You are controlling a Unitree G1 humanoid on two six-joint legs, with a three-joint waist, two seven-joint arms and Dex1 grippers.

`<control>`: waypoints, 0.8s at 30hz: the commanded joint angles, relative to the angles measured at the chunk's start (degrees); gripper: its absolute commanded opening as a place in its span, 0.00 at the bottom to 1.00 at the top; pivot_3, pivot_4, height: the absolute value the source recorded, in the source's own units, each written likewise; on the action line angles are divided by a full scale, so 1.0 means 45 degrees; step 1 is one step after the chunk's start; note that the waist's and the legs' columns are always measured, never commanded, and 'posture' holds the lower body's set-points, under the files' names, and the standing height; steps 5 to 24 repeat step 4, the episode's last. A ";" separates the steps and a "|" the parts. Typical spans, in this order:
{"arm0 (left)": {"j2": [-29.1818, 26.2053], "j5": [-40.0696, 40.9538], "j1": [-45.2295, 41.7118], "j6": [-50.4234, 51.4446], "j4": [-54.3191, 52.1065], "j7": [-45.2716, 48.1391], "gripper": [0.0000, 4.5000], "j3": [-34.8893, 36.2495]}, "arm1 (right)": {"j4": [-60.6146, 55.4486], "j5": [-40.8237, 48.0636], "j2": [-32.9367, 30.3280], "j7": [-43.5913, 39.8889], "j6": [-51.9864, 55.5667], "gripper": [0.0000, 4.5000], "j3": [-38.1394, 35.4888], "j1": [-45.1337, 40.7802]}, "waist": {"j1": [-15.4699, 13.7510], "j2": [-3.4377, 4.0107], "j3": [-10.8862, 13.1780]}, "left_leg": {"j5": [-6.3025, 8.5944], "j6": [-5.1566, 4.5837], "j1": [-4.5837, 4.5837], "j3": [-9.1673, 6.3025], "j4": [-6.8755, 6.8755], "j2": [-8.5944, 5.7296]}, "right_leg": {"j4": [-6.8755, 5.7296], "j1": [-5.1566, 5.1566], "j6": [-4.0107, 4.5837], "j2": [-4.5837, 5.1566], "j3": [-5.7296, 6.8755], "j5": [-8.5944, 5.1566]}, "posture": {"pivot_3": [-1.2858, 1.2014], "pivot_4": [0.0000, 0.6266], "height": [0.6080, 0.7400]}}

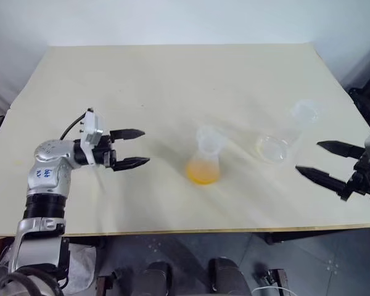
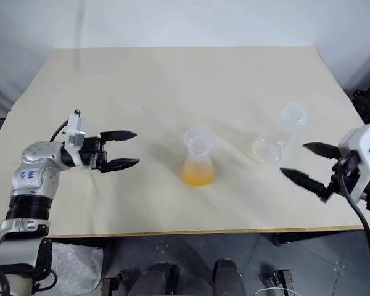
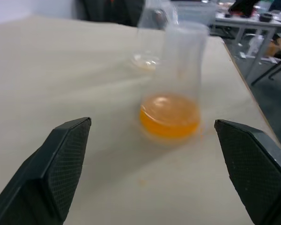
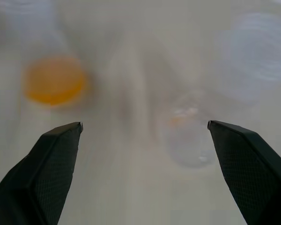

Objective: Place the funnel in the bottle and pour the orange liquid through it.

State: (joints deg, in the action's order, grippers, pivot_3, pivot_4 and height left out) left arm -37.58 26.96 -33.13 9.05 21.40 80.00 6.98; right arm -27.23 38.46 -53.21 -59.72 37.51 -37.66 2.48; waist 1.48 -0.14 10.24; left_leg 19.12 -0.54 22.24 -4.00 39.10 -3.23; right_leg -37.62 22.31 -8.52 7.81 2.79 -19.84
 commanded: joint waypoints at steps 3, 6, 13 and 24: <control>-0.0293 0.0666 0.1195 0.0022 -0.0665 0.0284 1.00 0.0806 | 0.1756 -0.0482 0.0728 -0.2407 -0.3226 1.00 0.1524 0.0140 | -0.0010 -0.0006 -0.0001 | 0.0000 0.0000 -0.0020 -0.0006 -0.0002 0.0016 | 0.0044 -0.0040 0.0000 -0.0015 0.0003 0.0000 | 0.52 0.24 1.00; -0.0284 0.0737 0.1297 0.0033 -0.0790 0.0255 1.00 0.0889 | 0.2103 -0.0562 0.0801 -0.2626 -0.3564 1.00 0.1816 0.0018 | -0.0010 -0.0006 -0.0001 | 0.0000 0.0000 -0.0019 -0.0006 0.0001 0.0012 | 0.0047 -0.0041 0.0000 -0.0011 0.0002 0.0000 | 0.52 0.24 1.00; -0.0284 0.0737 0.1297 0.0033 -0.0790 0.0255 1.00 0.0889 | 0.2103 -0.0562 0.0801 -0.2626 -0.3564 1.00 0.1816 0.0018 | -0.0010 -0.0006 -0.0001 | 0.0000 0.0000 -0.0019 -0.0006 0.0001 0.0012 | 0.0047 -0.0041 0.0000 -0.0011 0.0002 0.0000 | 0.52 0.24 1.00; -0.0284 0.0737 0.1297 0.0033 -0.0790 0.0255 1.00 0.0889 | 0.2103 -0.0562 0.0801 -0.2626 -0.3564 1.00 0.1816 0.0018 | -0.0010 -0.0006 -0.0001 | 0.0000 0.0000 -0.0019 -0.0006 0.0001 0.0012 | 0.0047 -0.0041 0.0000 -0.0011 0.0002 0.0000 | 0.52 0.24 1.00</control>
